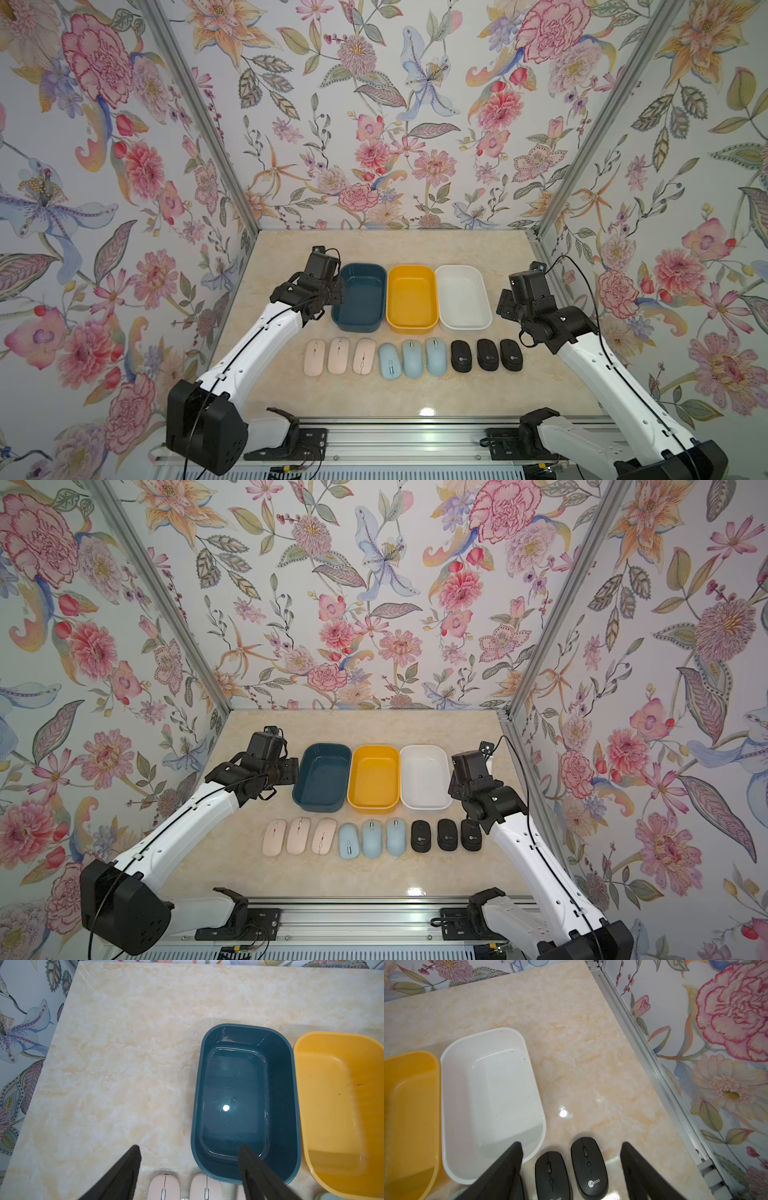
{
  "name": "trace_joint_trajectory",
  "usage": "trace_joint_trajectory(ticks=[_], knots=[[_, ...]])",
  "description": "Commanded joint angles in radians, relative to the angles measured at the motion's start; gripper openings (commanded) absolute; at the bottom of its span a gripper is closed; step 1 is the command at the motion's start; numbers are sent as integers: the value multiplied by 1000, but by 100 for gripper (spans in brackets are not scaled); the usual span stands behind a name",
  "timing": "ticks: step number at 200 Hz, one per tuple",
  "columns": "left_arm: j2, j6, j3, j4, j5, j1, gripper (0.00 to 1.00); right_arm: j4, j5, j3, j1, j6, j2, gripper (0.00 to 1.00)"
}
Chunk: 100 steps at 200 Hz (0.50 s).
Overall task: Place the mice by color into the storage box
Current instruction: Pick up the mouse from the center of the board.
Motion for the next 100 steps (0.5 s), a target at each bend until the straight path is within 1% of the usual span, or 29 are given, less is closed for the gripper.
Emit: trace_joint_trajectory(ticks=[1, 100], knots=[[-17, 9, 13, -20, -11, 1, 77, -12, 21, 6, 5, -15, -3, 80], [-20, 0, 12, -22, -10, 1, 77, -6, 24, 17, 4, -47, -31, 80]])
